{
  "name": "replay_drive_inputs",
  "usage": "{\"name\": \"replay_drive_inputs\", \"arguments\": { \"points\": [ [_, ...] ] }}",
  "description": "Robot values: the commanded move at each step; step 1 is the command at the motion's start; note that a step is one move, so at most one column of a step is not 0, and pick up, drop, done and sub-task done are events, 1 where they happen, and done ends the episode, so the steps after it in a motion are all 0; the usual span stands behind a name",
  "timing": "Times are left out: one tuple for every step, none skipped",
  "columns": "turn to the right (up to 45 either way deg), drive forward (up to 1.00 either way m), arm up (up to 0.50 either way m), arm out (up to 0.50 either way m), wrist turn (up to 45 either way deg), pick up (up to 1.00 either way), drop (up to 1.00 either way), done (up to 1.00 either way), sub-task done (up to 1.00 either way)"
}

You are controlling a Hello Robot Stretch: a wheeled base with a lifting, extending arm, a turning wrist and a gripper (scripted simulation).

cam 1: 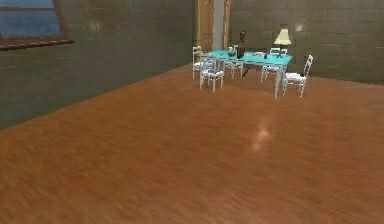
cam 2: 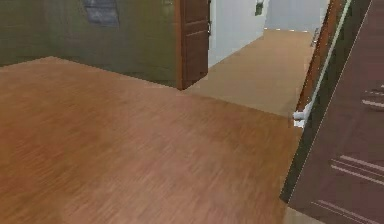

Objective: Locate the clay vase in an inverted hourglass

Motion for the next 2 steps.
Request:
{"name": "replay_drive_inputs", "arguments": {
  "points": [
    [-3.0, 0.0, 0.0, 0.0, 0.0, 0.0, 0.0, 0.0, 0.0],
    [45.0, 0.0, 0.0, 0.0, 0.0, 0.0, 0.0, 0.0, 0.0]
  ]
}}
